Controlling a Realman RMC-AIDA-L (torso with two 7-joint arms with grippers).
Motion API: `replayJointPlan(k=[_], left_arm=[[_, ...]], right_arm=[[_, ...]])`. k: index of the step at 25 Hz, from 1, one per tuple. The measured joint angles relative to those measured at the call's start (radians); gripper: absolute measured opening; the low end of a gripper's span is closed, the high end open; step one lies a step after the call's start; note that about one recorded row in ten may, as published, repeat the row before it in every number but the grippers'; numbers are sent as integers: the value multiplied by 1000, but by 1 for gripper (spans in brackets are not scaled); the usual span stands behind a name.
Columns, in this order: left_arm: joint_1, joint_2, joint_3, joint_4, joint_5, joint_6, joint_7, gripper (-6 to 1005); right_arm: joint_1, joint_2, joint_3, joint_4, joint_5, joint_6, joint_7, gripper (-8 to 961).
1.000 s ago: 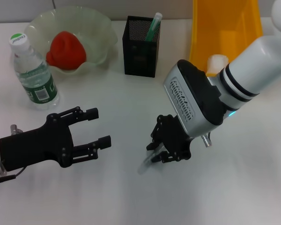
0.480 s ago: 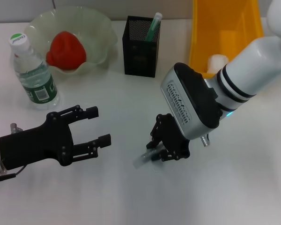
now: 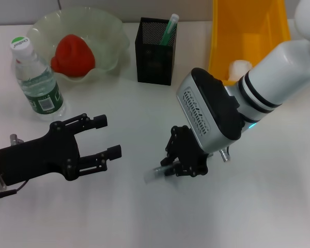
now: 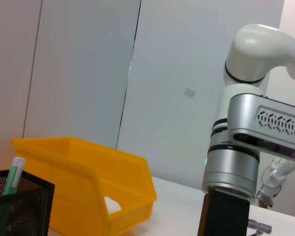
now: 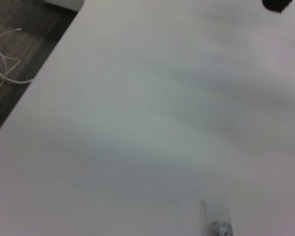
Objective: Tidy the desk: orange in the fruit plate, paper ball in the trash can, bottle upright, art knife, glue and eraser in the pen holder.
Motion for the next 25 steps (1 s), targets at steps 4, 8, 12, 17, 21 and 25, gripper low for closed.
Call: replayJointPlan(k=[4, 8, 12, 17, 21, 25], left_arm=[[-1, 0, -1, 1, -1, 1, -1, 786], [-2, 0, -6, 1, -2, 2, -1, 786], [-2, 0, -19, 1, -2, 3, -1, 786], [3, -8, -57, -4, -2, -4, 12, 786], [5, -17, -78, -11, -2, -5, 30, 786], [4, -18, -89, -24, -2, -6, 37, 786]], right_arm=[[-4, -3, 3, -3, 12, -4, 0, 164], [-12, -6, 61, -7, 13, -22, 0, 155], [-53, -6, 201, -35, 25, -45, -21, 149], [-145, -7, 324, -39, 208, -40, -134, 146], [-210, -7, 369, 3, 410, -32, -296, 144], [-259, -7, 376, 106, 669, -30, -525, 142]])
